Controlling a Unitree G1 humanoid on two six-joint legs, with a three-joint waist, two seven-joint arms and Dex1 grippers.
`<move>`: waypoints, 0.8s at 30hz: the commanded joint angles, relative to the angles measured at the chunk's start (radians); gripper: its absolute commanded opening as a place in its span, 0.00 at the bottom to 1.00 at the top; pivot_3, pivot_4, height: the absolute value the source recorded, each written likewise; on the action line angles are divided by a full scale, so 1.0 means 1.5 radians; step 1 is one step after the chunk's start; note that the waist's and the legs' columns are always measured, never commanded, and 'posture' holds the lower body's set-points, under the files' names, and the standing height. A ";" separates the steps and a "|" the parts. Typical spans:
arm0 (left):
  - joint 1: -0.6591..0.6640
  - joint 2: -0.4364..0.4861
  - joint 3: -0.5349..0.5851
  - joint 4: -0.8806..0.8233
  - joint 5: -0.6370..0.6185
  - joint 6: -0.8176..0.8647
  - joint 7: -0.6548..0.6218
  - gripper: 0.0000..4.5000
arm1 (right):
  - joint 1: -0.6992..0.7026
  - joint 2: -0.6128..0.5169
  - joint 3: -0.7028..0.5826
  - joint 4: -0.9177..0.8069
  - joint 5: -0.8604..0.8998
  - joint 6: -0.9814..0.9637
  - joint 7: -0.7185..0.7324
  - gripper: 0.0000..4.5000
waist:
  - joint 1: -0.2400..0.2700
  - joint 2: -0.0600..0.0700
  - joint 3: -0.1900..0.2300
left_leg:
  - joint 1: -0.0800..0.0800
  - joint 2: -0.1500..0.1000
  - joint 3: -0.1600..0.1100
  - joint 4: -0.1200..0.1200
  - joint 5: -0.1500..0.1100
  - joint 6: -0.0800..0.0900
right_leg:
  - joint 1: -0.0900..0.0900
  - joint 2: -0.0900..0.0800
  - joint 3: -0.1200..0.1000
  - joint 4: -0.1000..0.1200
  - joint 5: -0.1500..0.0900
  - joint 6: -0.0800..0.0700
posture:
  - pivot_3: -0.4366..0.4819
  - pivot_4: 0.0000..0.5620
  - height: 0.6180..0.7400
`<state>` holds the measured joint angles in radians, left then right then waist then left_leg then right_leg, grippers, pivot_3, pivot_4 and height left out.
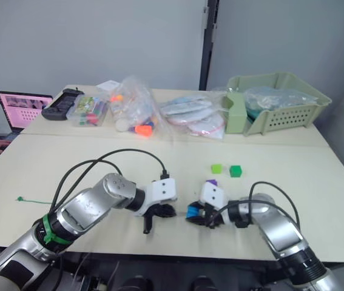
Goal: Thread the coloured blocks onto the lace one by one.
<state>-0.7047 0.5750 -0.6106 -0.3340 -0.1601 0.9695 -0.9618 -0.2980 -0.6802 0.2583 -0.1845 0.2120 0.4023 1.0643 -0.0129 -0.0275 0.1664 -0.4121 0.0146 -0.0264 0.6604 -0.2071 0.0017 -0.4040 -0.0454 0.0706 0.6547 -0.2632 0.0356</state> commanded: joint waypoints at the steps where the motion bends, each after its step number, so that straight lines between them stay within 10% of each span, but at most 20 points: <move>1: -0.003 -0.003 0.000 -0.002 0.002 -0.013 0.001 0.00 | 0.009 -0.012 -0.006 0.011 -0.001 0.003 0.006 0.31 | 0.000 0.000 0.000 | 0.000 0.000 0.000 0.000 0.000 0.000 | 0.000 0.000 0.000 0.000 0.000 0.000 | 0.48 0.27 1.00; 24: 0.016 -0.072 -0.006 0.067 0.007 -0.104 0.000 0.00 | -0.025 0.026 0.027 -0.029 -0.018 0.049 -0.015 0.31 | -0.002 0.000 0.000 | 0.005 0.000 0.000 0.000 0.000 0.000 | 0.004 0.000 0.000 0.000 0.000 0.001 | 0.48 0.27 1.00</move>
<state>-0.6850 0.5037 -0.6137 -0.2216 -0.1370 0.8623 -0.9583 -0.3360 -0.6573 0.2780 -0.1950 0.1817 0.4681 1.0587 -0.0159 -0.0276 0.1662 -0.4041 0.0151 -0.0263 0.6604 -0.2070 0.0014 -0.3971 -0.0451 0.0707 0.6550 -0.2645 0.0377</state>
